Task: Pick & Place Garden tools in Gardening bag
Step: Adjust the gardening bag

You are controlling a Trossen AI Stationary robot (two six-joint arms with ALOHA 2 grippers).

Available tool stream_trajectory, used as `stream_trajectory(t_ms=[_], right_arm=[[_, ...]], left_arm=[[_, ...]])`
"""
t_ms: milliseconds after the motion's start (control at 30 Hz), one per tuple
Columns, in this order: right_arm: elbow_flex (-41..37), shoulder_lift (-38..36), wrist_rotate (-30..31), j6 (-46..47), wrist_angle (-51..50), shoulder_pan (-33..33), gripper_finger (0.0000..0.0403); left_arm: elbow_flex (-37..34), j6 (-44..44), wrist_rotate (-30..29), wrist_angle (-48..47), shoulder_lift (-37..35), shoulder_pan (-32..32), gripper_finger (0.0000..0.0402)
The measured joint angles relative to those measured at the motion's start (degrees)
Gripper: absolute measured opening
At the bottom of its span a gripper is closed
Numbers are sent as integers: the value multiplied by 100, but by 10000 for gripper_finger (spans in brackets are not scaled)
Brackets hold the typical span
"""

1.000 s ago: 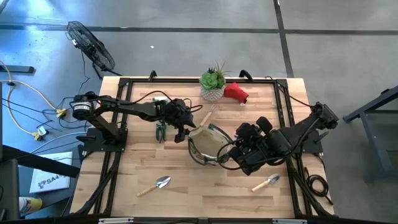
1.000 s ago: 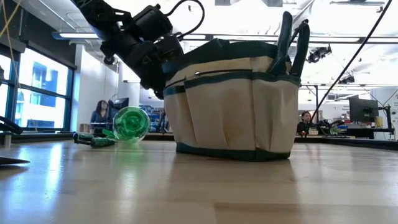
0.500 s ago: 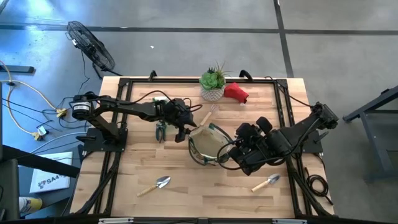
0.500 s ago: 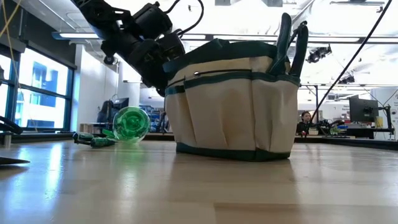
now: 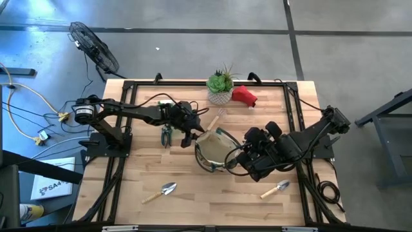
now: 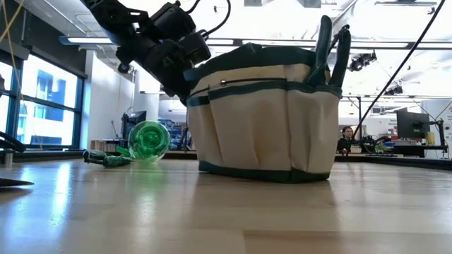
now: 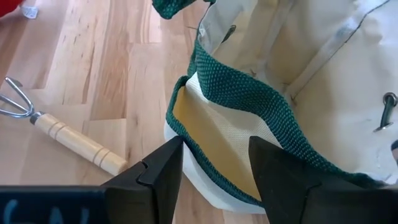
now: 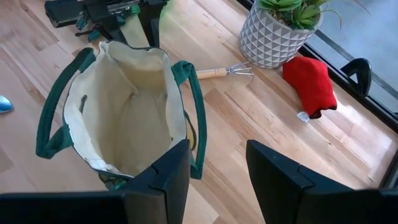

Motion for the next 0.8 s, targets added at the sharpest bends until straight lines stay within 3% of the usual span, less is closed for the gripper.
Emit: stream_trajectory(t_ms=[300, 433, 567, 800], right_arm=[[0, 0, -4, 15, 48, 0, 149], [-81, 2, -5, 15, 90, 0, 149], [-179, 4, -10, 15, 179, 0, 149], [-232, 4, -24, 18, 219, 0, 149]], left_arm=[[0, -80, 42, 25, 0, -3, 180], [0, -172, 406, 41, 0, -9, 180], [0, -283, 298, 51, -2, -3, 185], [0, -414, 125, 56, -2, 0, 258]])
